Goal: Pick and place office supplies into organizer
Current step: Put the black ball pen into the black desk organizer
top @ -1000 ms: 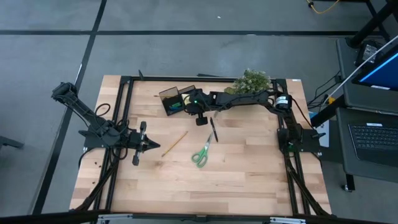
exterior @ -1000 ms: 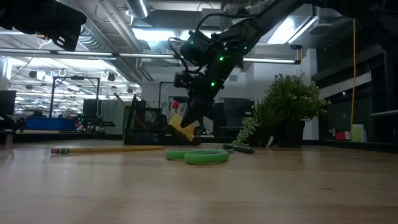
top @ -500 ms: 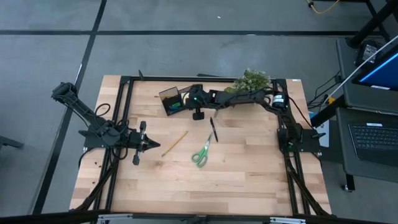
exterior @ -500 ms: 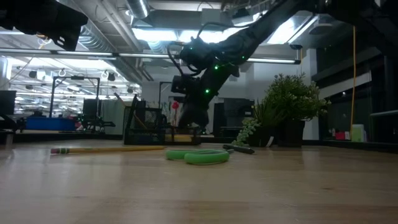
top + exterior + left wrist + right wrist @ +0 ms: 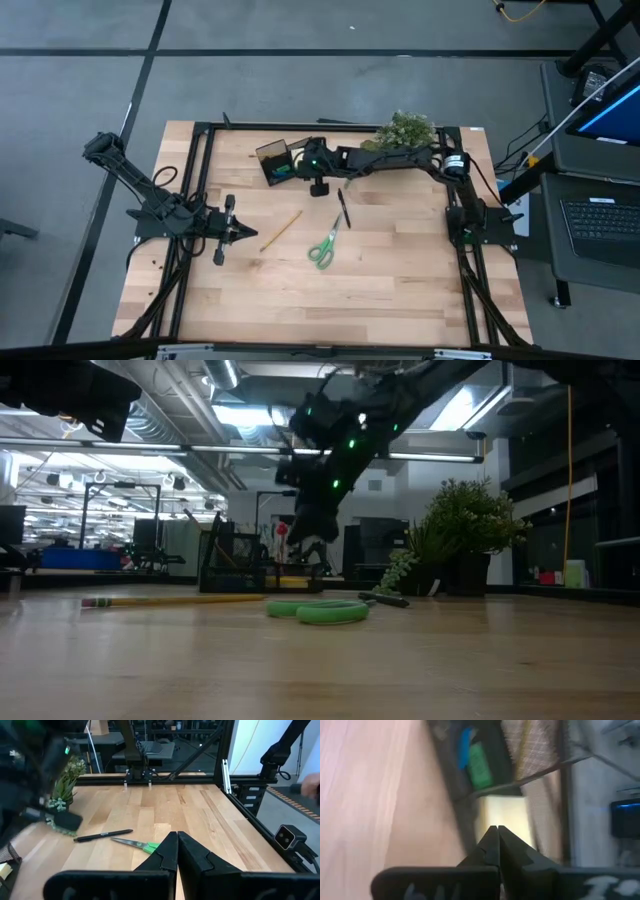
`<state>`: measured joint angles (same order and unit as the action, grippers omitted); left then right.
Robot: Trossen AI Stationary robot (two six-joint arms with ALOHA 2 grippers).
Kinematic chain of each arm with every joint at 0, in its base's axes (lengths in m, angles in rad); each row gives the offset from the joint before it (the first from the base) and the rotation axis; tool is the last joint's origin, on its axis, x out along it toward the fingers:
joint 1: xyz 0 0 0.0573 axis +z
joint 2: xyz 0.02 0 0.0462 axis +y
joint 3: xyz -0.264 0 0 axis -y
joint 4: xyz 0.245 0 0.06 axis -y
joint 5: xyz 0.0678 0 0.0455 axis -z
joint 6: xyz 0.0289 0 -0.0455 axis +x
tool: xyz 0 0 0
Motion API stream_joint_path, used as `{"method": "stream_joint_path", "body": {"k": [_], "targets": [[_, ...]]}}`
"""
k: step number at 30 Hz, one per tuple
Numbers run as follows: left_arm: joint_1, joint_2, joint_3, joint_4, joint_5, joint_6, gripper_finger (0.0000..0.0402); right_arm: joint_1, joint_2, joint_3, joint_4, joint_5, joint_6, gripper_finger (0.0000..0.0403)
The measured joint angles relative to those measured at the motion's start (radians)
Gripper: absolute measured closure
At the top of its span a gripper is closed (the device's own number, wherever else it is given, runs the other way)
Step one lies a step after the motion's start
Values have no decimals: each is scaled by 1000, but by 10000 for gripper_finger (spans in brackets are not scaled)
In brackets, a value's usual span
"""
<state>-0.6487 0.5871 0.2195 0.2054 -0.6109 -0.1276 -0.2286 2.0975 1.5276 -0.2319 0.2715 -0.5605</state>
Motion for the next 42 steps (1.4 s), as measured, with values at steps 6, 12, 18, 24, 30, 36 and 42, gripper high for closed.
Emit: {"method": "stream_joint_path", "body": {"k": [6, 12, 18, 24, 30, 36, 42], "targets": [[0, 0, 0, 0, 10, 16, 398, 58, -109, 0, -72, 57, 35, 403], [0, 0, 0, 22, -11, 80, 400, 72, -189, -20, -134, 61, 114, 403], [1, 0, 0, 32, -115, 131, 399, 69, -296, -169, -107, 58, 199, 403], [3, 0, 0, 32, -121, 142, 398, 69, -453, -442, 111, 38, 247, 403], [3, 0, 0, 31, -150, 141, 399, 70, -596, -656, 372, -86, 331, 403], [3, 0, 0, 31, -157, 139, 400, 70, -649, -712, 353, -111, 579, 403], [3, 0, 0, 27, -151, 115, 399, 94, -650, -661, 167, -125, 776, 403]]}}
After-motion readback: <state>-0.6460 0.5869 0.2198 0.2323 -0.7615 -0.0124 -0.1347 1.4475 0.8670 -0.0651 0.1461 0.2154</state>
